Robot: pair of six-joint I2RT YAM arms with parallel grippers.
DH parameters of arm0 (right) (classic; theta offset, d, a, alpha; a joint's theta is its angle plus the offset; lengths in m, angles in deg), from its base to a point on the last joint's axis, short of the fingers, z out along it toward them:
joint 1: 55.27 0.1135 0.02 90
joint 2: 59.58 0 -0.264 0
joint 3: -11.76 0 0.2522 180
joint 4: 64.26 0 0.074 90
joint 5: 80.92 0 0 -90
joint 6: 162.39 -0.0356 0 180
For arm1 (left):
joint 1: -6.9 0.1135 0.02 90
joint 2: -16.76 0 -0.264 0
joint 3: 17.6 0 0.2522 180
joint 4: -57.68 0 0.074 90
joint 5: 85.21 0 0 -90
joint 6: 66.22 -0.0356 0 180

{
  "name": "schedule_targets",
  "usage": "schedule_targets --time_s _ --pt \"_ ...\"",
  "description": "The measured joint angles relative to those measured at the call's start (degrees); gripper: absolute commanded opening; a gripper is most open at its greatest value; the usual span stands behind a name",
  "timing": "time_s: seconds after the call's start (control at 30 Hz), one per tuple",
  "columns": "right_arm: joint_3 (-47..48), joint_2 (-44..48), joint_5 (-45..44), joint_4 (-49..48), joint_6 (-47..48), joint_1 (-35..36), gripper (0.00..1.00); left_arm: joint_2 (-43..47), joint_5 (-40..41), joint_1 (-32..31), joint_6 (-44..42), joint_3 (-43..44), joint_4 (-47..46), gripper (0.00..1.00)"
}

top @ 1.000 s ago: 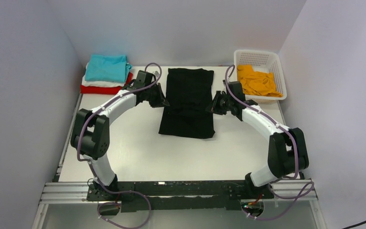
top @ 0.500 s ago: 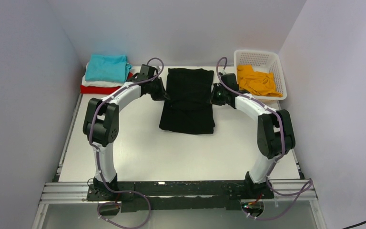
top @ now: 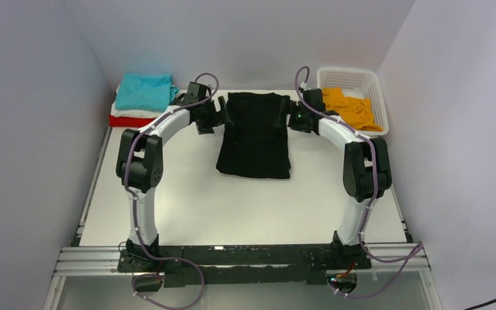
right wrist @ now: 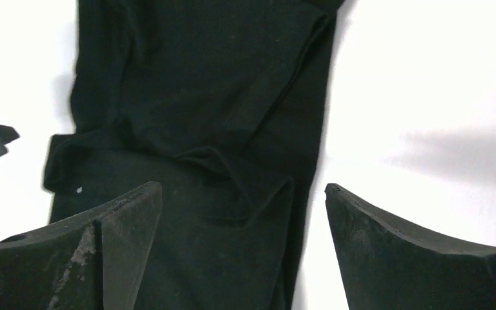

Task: Fold and stack the t-shirts
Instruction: Fold the folded rectangular tshirt in 1/3 of the way

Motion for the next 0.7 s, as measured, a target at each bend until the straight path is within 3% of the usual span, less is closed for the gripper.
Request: schedule_targets --time_s 0.2,0.4,0.53,0.7 --pt "-7.17 8.41 5.09 -2.05 -0.81 1.38 1.0 13.64 3.61 0.17 -0.09 -13.57 -1.07 0.99" --pt "-13.31 9.92 11.41 -7.34 -3.26 10.14 1.0 26.12 0.68 -0.11 1.73 -29.77 -8.46 0.99" --pt "-12.37 4.66 13.79 -9.86 -4.26 14.47 1.0 24.22 -1.18 -0.57 2.86 -34.75 -10.71 0.82" --pt "-8.57 -3.1 13.94 -11.37 -5.38 13.94 1.0 18.64 -2.01 -1.09 3.54 -34.86 -11.98 0.65"
